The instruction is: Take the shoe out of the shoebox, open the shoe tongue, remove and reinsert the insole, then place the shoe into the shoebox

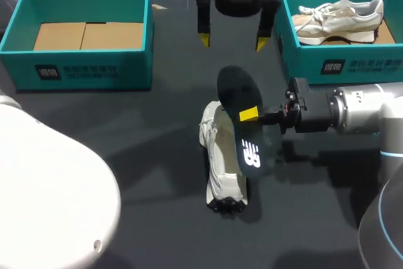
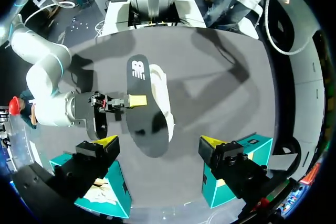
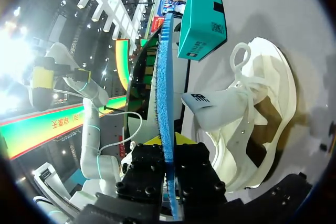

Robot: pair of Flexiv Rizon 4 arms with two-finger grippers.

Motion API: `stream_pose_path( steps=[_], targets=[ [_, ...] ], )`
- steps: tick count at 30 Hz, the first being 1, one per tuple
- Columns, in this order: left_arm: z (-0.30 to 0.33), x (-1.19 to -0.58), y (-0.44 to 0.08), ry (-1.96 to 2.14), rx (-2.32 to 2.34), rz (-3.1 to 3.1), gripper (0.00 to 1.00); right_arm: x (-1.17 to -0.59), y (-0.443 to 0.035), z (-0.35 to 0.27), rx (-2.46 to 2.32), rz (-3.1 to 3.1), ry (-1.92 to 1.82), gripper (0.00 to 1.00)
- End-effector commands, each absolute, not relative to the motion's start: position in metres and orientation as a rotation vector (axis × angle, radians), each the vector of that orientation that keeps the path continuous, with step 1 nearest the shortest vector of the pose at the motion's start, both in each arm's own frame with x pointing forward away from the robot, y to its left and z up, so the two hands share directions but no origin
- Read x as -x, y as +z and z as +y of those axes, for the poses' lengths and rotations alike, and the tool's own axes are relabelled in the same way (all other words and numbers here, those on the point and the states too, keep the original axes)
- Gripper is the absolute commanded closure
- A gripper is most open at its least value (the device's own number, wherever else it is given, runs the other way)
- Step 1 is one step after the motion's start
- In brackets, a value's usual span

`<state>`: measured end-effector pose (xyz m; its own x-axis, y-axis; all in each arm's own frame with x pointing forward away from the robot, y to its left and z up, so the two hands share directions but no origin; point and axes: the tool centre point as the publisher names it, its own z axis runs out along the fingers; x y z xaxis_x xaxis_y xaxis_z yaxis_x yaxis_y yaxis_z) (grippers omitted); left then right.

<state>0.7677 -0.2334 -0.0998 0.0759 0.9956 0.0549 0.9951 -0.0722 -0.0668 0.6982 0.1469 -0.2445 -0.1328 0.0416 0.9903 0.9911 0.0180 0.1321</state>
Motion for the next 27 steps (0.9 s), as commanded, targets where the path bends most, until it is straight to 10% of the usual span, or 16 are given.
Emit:
stream_pose_path(
  steps=[1, 27],
  targets=[
    [-0.242, -0.767, -0.104, -0.289, 2.103, -1.938, 0.00, -0.697, -0.244, 0.147, 1.166, -1.346, -1.276, 1.00],
    [-0.228, -0.767, -0.104, -0.084, 2.129, -2.151, 0.00, -0.697, -0.244, 0.147, 1.166, -1.346, -1.276, 1.00]
  ],
)
